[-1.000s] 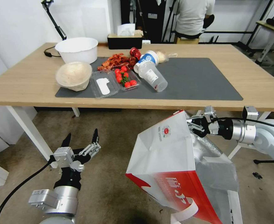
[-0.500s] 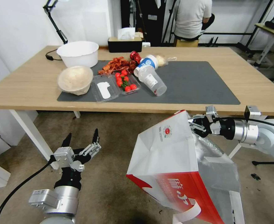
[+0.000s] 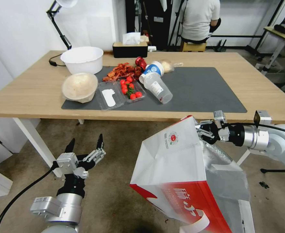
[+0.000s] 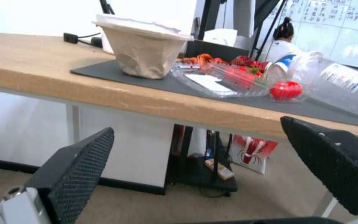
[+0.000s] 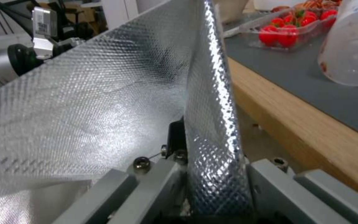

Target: Pick up the food delivery bag from the floor and place it on the table.

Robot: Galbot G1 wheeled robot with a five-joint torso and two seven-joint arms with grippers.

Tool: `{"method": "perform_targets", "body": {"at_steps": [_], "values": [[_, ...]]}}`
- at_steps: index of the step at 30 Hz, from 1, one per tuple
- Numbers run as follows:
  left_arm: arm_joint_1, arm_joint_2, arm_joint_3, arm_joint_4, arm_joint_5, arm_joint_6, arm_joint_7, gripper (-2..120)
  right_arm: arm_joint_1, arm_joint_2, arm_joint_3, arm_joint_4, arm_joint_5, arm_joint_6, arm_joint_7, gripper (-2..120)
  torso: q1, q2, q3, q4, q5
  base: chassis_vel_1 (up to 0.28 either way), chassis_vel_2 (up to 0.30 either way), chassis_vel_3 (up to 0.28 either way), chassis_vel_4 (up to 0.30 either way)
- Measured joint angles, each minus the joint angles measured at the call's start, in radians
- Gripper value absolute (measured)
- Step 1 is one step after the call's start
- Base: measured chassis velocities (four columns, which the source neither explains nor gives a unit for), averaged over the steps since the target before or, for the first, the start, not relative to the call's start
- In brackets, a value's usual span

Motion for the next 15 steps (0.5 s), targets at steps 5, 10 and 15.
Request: {"method": "perform_targets", "body": {"at_steps": [5,10,15], "values": [[0.0,-0.001,0.0,0.0,0.0,0.001,0.0,100,-0.002,0.0,0.0,0.004,0.003,-0.002,-0.008,0,0.007,0.018,0.01,0.0001,0.0,0.0,0.0,0.0,0.0],[0.001,-0.001,0.0,-0.001,0.0,0.001,0.0,100,-0.002,0.0,0.0,0.005,0.005,-0.005,-0.018,0,0.018,0.044,0.026,0.0001,0.0,0.0,0.0,0.0,0.0],[0.002,-0.001,0.0,-0.003,0.0,0.001,0.0,100,-0.003,0.001,0.0,0.006,0.005,-0.006,-0.024,0,0.027,0.066,0.039,0.0,0.0,0.0,0.0,0.0,0.0]]}}
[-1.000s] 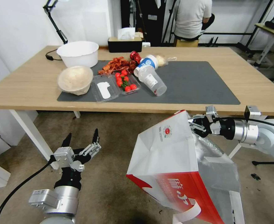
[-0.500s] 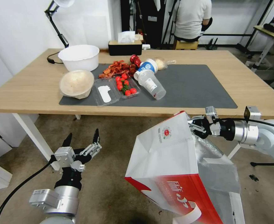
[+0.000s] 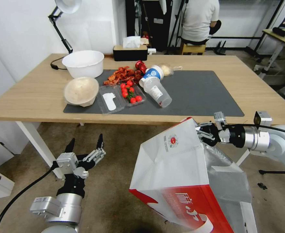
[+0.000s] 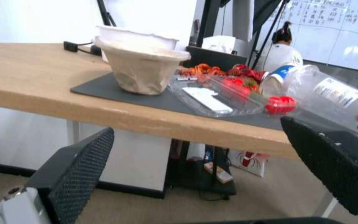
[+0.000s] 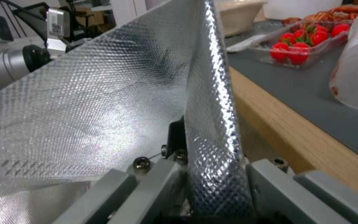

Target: Pick up the food delivery bag from the floor and place it on the table.

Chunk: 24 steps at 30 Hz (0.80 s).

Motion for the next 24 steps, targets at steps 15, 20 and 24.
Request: {"method": "perform_targets", "body": {"at_steps": [15,20,24], "values": [[0.0,0.001,-0.001,-0.001,0.0,0.001,0.001,100,-0.004,0.002,0.001,0.002,0.0,-0.002,-0.009,0,0.025,0.063,0.038,0.0001,0.0,0.0,0.0,0.0,0.0],[-0.002,0.002,-0.001,-0.001,-0.001,0.002,0.001,100,-0.004,0.002,0.001,0.002,0.0,-0.003,-0.011,0,0.036,0.089,0.052,0.0,0.0,0.0,0.0,0.0,0.0],[-0.003,0.003,-0.001,-0.001,-0.003,0.002,0.001,100,-0.004,0.002,0.001,0.002,0.0,-0.005,-0.014,0,0.043,0.105,0.062,0.0001,0.0,0.0,0.0,0.0,0.0]]}}
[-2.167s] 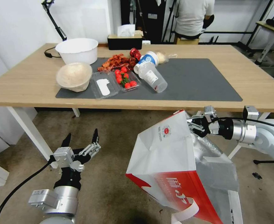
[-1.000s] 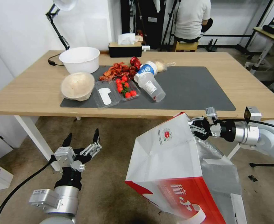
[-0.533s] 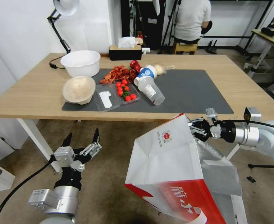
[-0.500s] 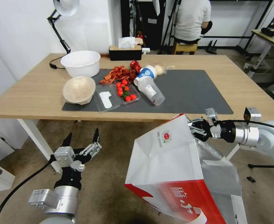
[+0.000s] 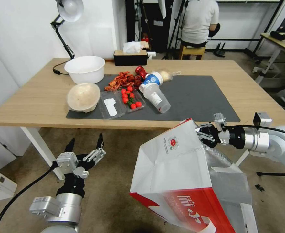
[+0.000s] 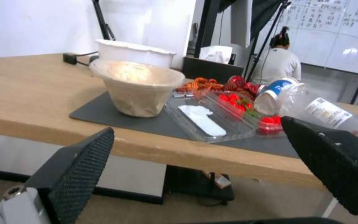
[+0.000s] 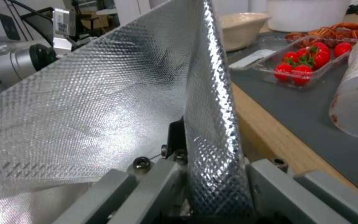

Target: Pick up the food delivery bag from the floor and place it on the table.

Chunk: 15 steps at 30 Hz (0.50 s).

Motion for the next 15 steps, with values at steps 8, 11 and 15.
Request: {"method": "perform_targets", "body": {"at_steps": [8,11,15], "values": [[-0.003,-0.003,0.0,0.0,-0.001,0.003,0.0,100,-0.007,0.0,0.003,0.002,-0.001,-0.001,-0.005,0,0.015,0.036,0.021,0.0,0.0,0.0,0.0,0.0,0.0],[-0.003,-0.004,0.001,0.0,-0.001,0.003,0.0,100,-0.007,0.0,0.005,0.002,-0.001,-0.001,-0.005,0,0.02,0.046,0.027,0.0,0.0,0.0,0.0,0.0,0.0],[-0.003,-0.002,0.0,0.0,-0.001,0.003,0.0,100,-0.007,0.0,0.005,0.002,-0.001,-0.001,-0.005,0,0.028,0.067,0.039,0.0,0.0,0.0,0.0,0.0,0.0]]}}
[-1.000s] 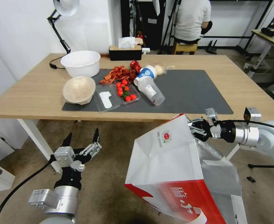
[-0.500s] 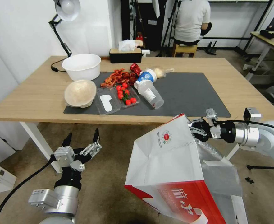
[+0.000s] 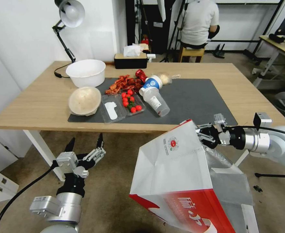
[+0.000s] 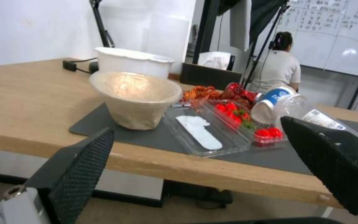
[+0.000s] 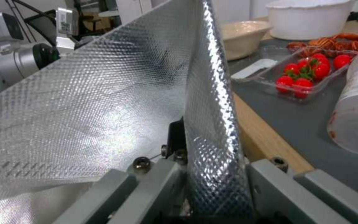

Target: Pick up the food delivery bag from the floor and place it on the table.

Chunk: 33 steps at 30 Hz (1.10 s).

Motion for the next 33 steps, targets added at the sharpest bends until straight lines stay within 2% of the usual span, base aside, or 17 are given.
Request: {"method": "perform_targets", "body": {"at_steps": [29,33], "values": [[0.014,-0.003,0.0,-0.012,0.0,0.016,0.012,100,-0.005,0.0,0.005,-0.005,-0.001,0.002,-0.002,0,0.06,0.137,0.077,0.0,0.0001,0.0,0.0,0.0,0.0],[0.012,-0.004,0.001,-0.011,-0.001,0.002,0.008,100,-0.005,0.001,0.005,-0.006,-0.002,0.003,-0.003,0,0.067,0.155,0.087,0.0,0.0,0.0,0.0,0.0,0.0]]}}
